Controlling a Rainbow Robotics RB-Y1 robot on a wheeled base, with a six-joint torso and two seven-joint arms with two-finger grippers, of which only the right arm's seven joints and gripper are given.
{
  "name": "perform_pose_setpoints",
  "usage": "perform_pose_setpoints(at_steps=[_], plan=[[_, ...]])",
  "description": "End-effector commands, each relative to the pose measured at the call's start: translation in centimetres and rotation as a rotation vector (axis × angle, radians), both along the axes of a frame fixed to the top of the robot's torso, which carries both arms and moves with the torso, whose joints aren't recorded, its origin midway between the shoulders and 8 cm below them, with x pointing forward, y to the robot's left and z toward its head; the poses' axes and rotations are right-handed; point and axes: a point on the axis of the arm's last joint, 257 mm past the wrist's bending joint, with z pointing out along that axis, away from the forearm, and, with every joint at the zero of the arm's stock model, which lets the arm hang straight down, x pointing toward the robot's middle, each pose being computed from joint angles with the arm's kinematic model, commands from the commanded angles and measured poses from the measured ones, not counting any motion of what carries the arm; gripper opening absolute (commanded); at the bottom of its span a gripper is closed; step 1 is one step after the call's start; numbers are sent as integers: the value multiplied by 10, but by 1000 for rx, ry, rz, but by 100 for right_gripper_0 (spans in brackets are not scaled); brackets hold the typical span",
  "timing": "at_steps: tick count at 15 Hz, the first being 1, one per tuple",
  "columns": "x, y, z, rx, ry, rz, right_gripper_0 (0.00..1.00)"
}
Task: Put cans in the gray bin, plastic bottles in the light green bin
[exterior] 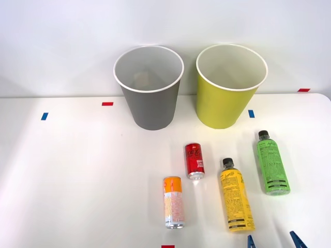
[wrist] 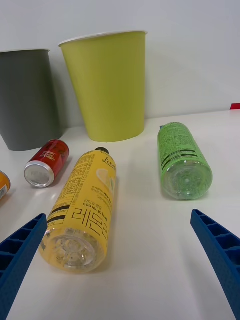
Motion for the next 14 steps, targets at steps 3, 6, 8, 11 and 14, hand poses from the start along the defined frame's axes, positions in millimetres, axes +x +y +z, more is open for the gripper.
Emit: perform_pose_setpoints(at_steps=[3,6,8,11,14], plan=[[0,0,0,0,0,0,100],[0,0,0,0,0,0,100],[0,0,0,0,0,0,100],[0,0,0,0,0,0,100],[0,0,0,0,0,0,100]])
